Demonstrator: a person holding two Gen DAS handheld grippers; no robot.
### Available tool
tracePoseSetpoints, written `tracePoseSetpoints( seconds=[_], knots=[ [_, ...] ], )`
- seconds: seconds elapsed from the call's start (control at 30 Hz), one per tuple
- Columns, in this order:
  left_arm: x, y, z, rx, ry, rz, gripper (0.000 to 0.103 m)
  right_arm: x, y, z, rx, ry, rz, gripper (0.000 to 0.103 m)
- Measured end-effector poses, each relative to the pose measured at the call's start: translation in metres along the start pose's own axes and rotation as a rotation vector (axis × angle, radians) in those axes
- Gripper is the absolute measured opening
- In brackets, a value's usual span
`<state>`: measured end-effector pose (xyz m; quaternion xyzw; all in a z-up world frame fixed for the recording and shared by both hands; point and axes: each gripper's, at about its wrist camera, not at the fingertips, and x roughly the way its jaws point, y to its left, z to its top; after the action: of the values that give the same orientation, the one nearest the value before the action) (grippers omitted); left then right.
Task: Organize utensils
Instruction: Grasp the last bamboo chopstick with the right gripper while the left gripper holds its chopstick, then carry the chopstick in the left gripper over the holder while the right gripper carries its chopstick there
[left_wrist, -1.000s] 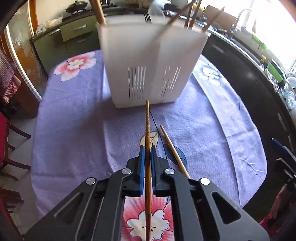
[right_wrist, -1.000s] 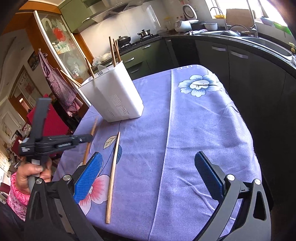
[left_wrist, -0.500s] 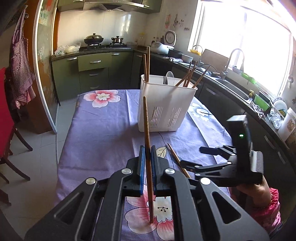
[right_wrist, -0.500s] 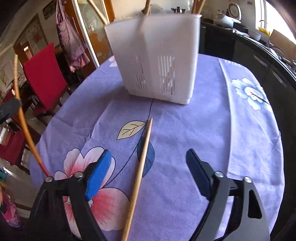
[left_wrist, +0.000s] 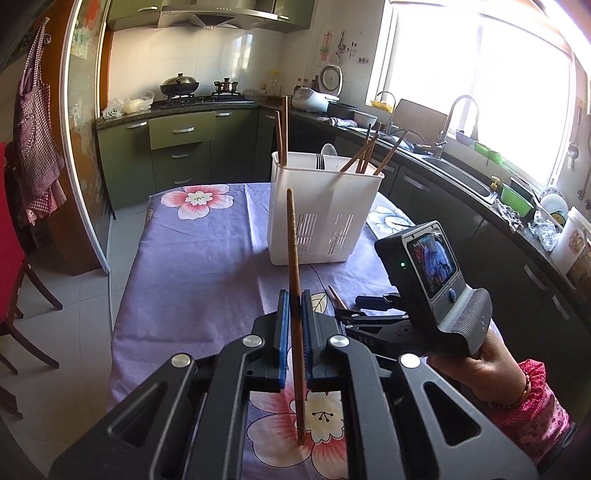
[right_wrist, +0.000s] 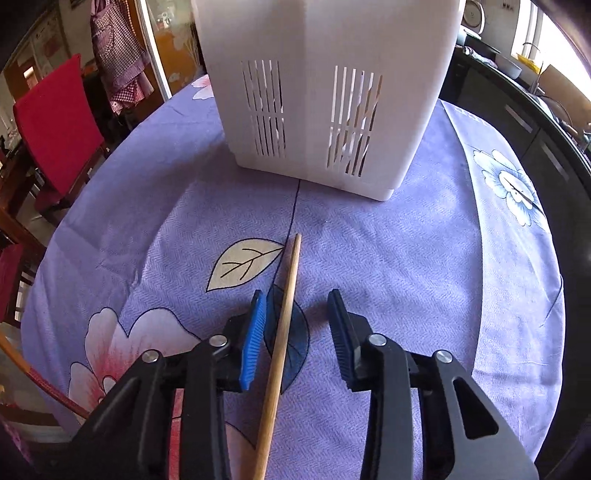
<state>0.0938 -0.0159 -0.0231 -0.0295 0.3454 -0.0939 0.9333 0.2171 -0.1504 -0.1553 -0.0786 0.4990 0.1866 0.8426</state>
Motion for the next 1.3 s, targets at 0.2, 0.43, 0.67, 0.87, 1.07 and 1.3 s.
tracePoseSetpoints(
  seconds=[0.2, 0.43, 0.67, 0.87, 1.07, 1.3],
  knots=[
    [0.001, 0.000, 0.000, 0.003, 0.006, 0.001, 0.006, -0.001, -0.005, -0.002, 0.024, -0.020, 0.030, 0.008],
    [0.002, 0.000, 0.000, 0.006, 0.007, 0.002, 0.006, -0.027, -0.025, -0.002, 0.108, -0.084, 0.117, 0.007],
    [0.001, 0.000, -0.001, 0.008, 0.008, -0.001, 0.006, -0.097, -0.040, -0.011, 0.169, -0.255, 0.164, 0.007],
    [0.000, 0.001, -0.001, 0.010, 0.005, -0.004, 0.006, -0.156, -0.051, -0.034, 0.179, -0.376, 0.170, 0.007],
    [-0.002, 0.000, -0.002, 0.015, 0.001, -0.009, 0.006, -0.201, -0.049, -0.059, 0.162, -0.443, 0.167, 0.007],
    [-0.019, -0.003, 0.003, 0.028, -0.039, -0.001, 0.006, -0.226, -0.051, -0.070, 0.162, -0.504, 0.161, 0.007]
  ],
)
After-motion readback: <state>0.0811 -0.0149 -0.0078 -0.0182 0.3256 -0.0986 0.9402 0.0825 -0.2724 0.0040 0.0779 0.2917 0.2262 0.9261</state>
